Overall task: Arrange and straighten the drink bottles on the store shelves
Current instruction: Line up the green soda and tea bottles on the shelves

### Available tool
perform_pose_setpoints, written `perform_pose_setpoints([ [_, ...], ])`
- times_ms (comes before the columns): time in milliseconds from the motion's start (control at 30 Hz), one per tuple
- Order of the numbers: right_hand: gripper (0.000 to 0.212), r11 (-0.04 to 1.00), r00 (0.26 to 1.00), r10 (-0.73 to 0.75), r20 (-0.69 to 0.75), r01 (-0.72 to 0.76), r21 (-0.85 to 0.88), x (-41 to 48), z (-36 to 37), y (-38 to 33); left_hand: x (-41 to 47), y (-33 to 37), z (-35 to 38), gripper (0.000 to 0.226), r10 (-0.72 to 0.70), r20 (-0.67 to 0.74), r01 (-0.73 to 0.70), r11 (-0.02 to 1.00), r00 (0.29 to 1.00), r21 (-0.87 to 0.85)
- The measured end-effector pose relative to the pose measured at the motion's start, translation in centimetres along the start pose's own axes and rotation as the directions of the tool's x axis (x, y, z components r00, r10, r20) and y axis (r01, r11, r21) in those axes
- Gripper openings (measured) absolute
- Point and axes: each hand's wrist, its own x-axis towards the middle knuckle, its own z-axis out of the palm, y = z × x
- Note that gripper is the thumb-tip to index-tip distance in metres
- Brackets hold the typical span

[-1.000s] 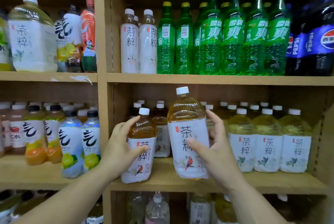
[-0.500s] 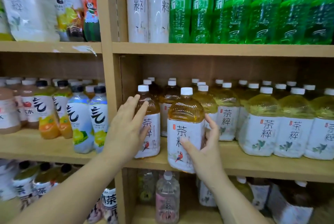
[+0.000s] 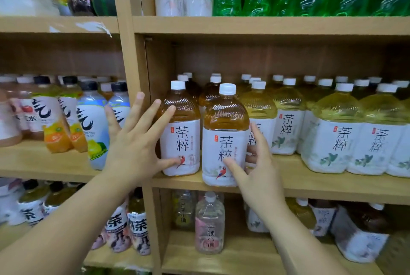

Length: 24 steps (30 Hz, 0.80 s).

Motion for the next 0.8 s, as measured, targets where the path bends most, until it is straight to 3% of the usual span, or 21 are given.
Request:
perform_pose_setpoints([
  [100, 0.102, 0.989, 0.996, -0.087, 0.008, 0.087, -0.118, 0.4, 1.5, -1.0, 0.0, -0.8, -0.1, 0.128, 0.011, 0.026, -0.012, 0.999, 1.000, 0.048],
  [233, 0.095, 0.921, 0.987, -0.147, 0.063, 0.160, -0.354, 1.5, 2.4, -1.3, 0.1, -1.2, 0.1, 0.136, 0.017, 0.078, -0.027, 0.992, 0.997, 0.121],
  [300, 0.092, 0.819, 0.975, -0.219, 0.031, 0.201, -0.538, 2.2, 2.0, -1.1, 0.1, -0.9, 0.4, 0.139, 0.017, 0.101, -0.031, 0.989, 0.995, 0.143],
  [367, 0.089, 0.654, 0.902, -0.432, -0.005, 0.309, -0.691, 2.9, 1.4, -0.5, 0.0, -0.7, 0.9, 0.136, 0.026, 0.106, -0.045, 0.984, 0.994, 0.173],
  [433, 0.095, 0.472, 0.833, -0.543, 0.105, 0.407, -0.782, 3.6, 0.7, -0.2, -0.2, -0.6, 1.2, 0.130, 0.043, 0.109, -0.065, 0.977, 0.993, 0.203],
  [567, 0.121, 0.267, 0.848, -0.413, 0.330, 0.460, -0.847, 5.3, -0.4, -0.9, 0.1, -0.5, 1.4, 0.124, 0.031, 0.149, -0.077, 0.946, 0.988, 0.314],
  [700, 0.122, 0.180, 0.892, -0.316, 0.323, 0.391, -0.903, 6.9, 0.1, -1.1, 1.3, 0.1, 1.6, 0.125, 0.033, 0.152, -0.086, 0.930, 0.988, 0.357],
  [800, 0.121, 0.191, 0.896, -0.328, 0.300, 0.373, -0.908, 7.4, 0.5, -0.4, 1.9, 0.9, 2.0, 0.125, 0.013, 0.165, -0.073, 0.930, 0.986, 0.361],
])
